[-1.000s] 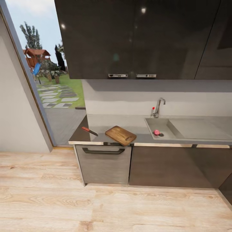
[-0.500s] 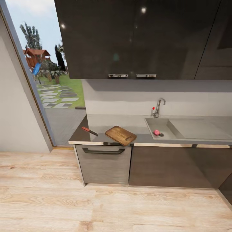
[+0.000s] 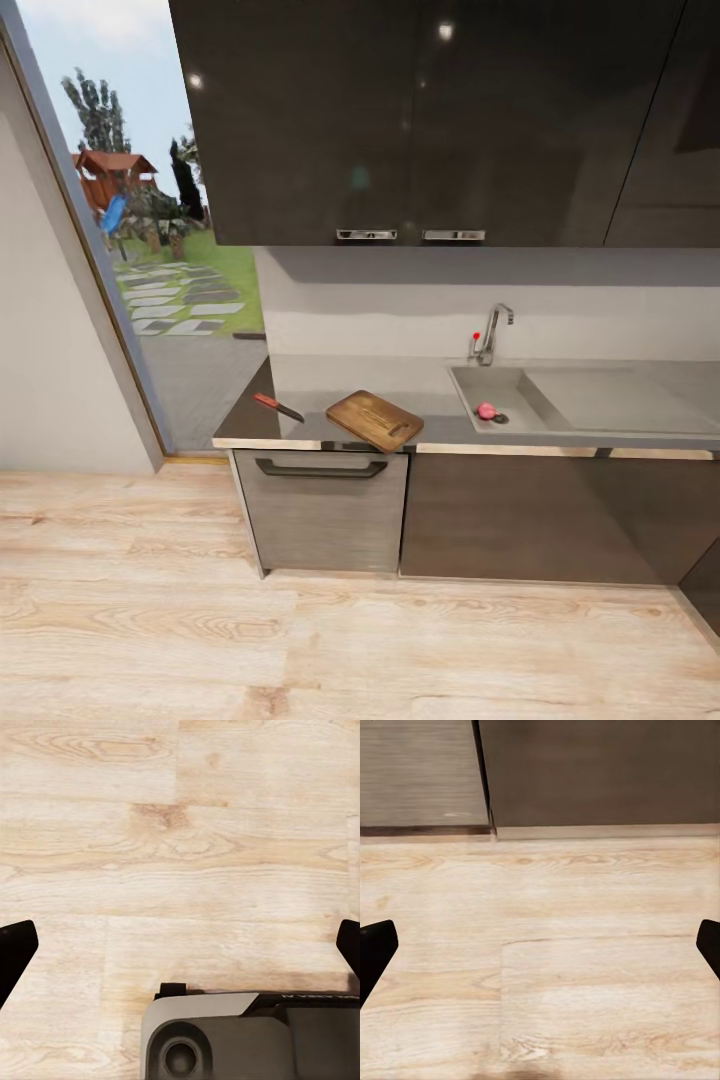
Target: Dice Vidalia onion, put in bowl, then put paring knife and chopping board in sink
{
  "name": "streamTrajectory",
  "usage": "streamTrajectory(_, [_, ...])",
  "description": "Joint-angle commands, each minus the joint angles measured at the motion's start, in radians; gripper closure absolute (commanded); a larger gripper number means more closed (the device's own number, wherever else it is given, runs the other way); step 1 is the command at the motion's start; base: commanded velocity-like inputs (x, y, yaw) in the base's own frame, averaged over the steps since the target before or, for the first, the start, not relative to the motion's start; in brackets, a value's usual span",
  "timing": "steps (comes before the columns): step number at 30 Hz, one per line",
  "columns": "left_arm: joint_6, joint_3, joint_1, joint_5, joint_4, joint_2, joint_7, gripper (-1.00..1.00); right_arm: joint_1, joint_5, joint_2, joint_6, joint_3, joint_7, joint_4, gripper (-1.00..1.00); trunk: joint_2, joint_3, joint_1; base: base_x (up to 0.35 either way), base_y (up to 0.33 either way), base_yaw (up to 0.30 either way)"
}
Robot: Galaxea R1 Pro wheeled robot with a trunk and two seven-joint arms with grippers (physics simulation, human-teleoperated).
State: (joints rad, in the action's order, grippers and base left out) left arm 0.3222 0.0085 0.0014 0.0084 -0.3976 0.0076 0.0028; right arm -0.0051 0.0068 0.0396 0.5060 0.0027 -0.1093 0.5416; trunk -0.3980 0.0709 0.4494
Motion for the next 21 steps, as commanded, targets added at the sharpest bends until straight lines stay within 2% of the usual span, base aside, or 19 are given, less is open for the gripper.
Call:
streamTrajectory(1, [0.001, 0.001, 0.0, 0.001, -0.002, 0.0, 0.0, -1.0, 0.0, 0.001, 0.0, 0.002, 0.0, -0.004, 0.0, -1.0, -0.002, 0.002, 0.001, 0.0, 0.0, 0.0])
streamTrajectory(14, [0.001, -0.001, 0.0, 0.0, 0.004, 0.0, -0.001, -1.0, 0.0, 0.001, 0.003, -0.003, -0.001, -0.011, 0.015, -1.0, -0.002, 0.002, 0.001, 0.0, 0.0, 0.0])
streamTrajectory(18, [0.001, -0.001, 0.0, 0.0, 0.004, 0.0, 0.0, -1.0, 0.0, 0.001, 0.002, -0.043, -0.002, -0.078, 0.117, -1.0, -0.002, 0.002, 0.001, 0.0, 0.0, 0.0])
streamTrajectory(20, [0.0, 0.0, 0.0, 0.0, 0.005, 0.0, 0.001, -1.0, 0.0, 0.001, 0.003, -0.098, -0.002, -0.116, 0.183, -1.0, -0.002, 0.002, 0.001, 0.0, 0.0, 0.0])
streamTrajectory(21, [-0.001, 0.0, 0.0, 0.0, 0.006, 0.0, 0.001, -1.0, -0.001, 0.001, 0.003, -0.175, -0.001, -0.144, 0.255, -1.0, -0.002, 0.002, 0.001, 0.0, 0.0, 0.0])
